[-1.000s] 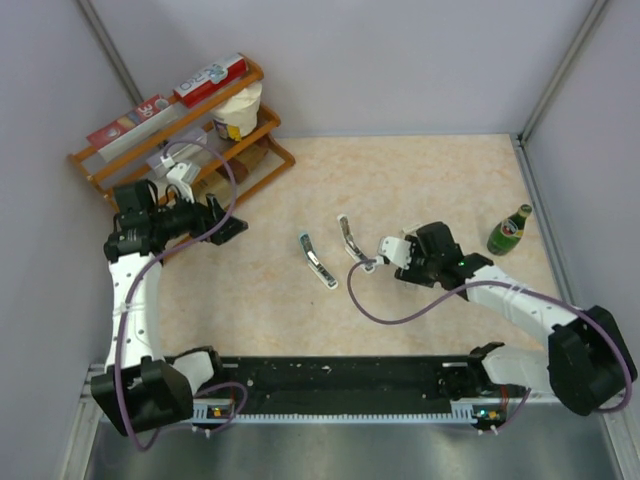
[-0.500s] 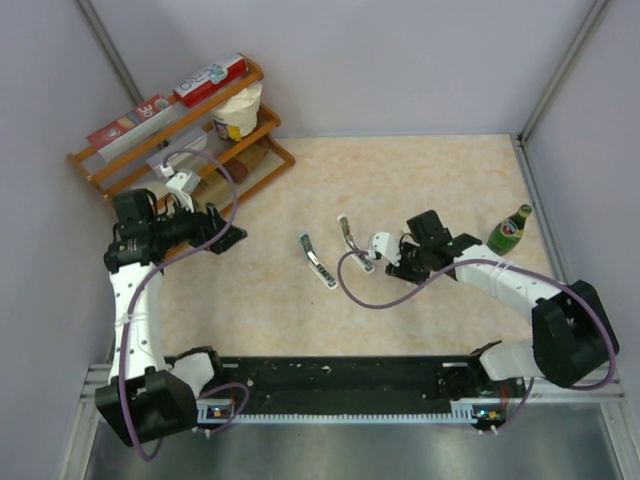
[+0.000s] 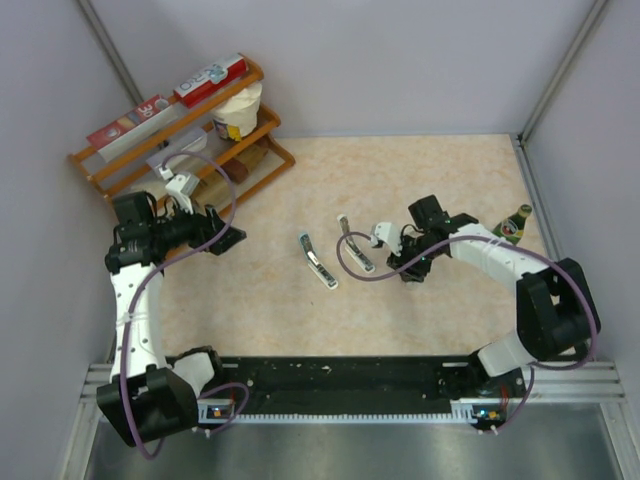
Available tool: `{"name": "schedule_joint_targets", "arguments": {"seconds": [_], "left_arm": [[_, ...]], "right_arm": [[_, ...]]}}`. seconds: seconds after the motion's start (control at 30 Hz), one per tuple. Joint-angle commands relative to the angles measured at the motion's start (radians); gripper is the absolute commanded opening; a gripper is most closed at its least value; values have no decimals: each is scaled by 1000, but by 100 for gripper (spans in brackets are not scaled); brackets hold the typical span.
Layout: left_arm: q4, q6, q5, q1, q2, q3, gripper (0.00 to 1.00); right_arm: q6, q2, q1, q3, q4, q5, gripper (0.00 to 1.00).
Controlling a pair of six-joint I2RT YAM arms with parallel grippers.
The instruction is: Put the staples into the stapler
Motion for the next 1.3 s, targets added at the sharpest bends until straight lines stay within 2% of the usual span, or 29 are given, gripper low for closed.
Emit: {"name": "schedule_joint_targets", "arguments": {"seconds": [0.0, 0.13, 0.47, 1.27], "left_arm": [[47, -2, 33, 11, -5, -15, 98], [57, -8, 41, 14, -5, -22, 98], [77, -25, 45, 21, -2, -35, 99], [101, -36, 50, 32, 6, -55, 98]], "right_arm": [[-31, 53, -23, 63, -99, -66, 42], [-29, 95, -52, 114, -160, -103, 45], [-9, 161, -61, 143, -179, -124, 53], [26, 199, -64, 114, -90, -43, 56]]}}
